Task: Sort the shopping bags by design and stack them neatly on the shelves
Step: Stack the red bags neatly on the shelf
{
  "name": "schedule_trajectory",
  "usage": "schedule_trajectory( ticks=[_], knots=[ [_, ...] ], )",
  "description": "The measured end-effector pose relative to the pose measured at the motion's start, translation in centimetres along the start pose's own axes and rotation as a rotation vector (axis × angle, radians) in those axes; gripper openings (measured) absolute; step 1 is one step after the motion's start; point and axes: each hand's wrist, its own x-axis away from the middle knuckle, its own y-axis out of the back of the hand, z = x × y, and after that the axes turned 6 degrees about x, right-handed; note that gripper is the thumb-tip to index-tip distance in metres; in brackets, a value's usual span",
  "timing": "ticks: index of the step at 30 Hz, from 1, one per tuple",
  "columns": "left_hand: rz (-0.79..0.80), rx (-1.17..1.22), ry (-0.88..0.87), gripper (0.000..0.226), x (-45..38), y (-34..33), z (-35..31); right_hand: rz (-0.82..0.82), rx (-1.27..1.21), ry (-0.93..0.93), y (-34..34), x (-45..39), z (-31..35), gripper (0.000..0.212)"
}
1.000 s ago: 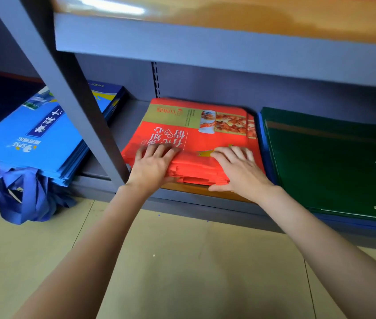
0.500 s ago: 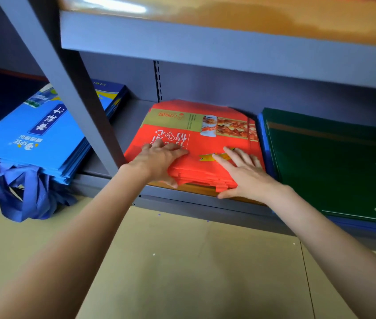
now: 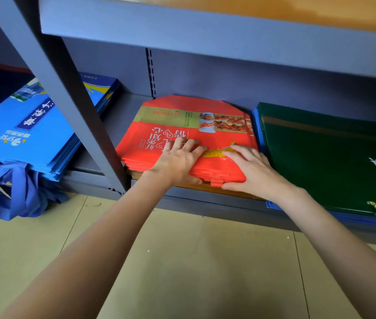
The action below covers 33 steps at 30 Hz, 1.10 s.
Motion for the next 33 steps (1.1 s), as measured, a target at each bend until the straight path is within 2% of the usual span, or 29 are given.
schedule_trajectory(
  ticks=[4,7,13,18,23,29,33],
  knots=[
    [-0.038,0.022,-0.008,0.088,-0.1,-0.5,0.6,-0.184,0.062,0.025,-1.2,0.9,0.6,0.078],
    [-0.058,0.061,-0.017,0.088,0.0,-0.5,1.5,-0.163,0.079,0.018,-1.8,0.8,1.6,0.082],
    [-0.095,0.075,-0.056,0.080,0.2,-0.6,1.8,-0.243,-0.080,-0.074,-1.3,0.0,2.2,0.058],
    [-0.065,0.115,-0.059,0.073,-0.5,1.2,2.0,-0.264,-0.009,-0.020,0.9,-1.1,1.8,0.052],
    [-0.025,0.189,-0.076,0.069,-0.8,2.3,2.2,-0.164,0.016,0.054,2.8,-1.9,1.9,0.048],
    [-0.027,0.161,-0.069,0.069,-0.7,2.4,2.2,-0.211,0.159,0.131,2.7,-2.1,2.7,0.048],
    [-0.020,0.142,-0.046,0.087,-0.7,2.8,2.2,-0.199,0.194,0.173,3.1,-2.5,2.9,0.047]
  ],
)
